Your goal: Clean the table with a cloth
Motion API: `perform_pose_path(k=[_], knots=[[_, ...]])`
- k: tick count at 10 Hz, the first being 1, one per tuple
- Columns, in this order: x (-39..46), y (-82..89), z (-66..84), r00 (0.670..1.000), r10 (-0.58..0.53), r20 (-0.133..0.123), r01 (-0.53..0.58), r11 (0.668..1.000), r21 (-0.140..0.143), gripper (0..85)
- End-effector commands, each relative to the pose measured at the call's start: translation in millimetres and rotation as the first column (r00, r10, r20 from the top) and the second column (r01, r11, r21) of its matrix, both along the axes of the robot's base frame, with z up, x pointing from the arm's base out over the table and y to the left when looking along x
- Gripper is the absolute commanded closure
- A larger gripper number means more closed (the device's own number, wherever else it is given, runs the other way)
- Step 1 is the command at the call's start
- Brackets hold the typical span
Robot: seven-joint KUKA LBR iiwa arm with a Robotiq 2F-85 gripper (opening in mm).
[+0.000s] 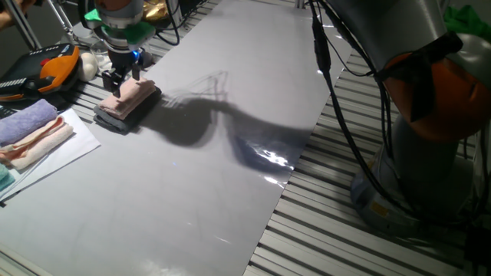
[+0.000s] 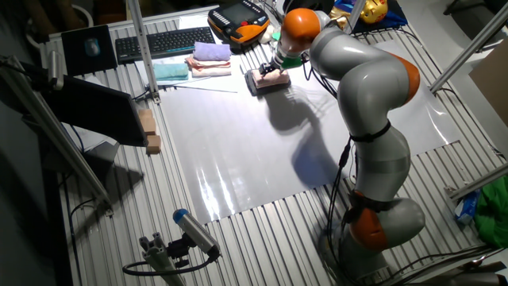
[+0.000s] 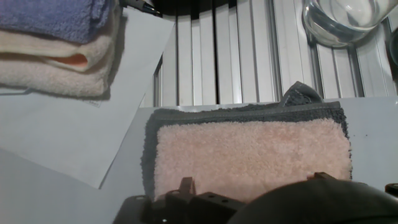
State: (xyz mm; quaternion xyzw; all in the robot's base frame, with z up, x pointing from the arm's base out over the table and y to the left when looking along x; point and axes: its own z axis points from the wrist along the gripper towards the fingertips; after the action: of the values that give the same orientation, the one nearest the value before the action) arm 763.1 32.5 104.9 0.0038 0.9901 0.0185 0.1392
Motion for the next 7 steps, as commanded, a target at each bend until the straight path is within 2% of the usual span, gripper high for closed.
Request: perform_pose_path(k=[1, 7], knots=[[0.5, 0.2, -1.0, 1.0, 0.0, -0.001, 0.0, 1.0, 0.005, 0.0], [4.1, 1.0, -7.5, 1.0, 0.0, -0.001, 0.0, 1.0, 0.008, 0.0]])
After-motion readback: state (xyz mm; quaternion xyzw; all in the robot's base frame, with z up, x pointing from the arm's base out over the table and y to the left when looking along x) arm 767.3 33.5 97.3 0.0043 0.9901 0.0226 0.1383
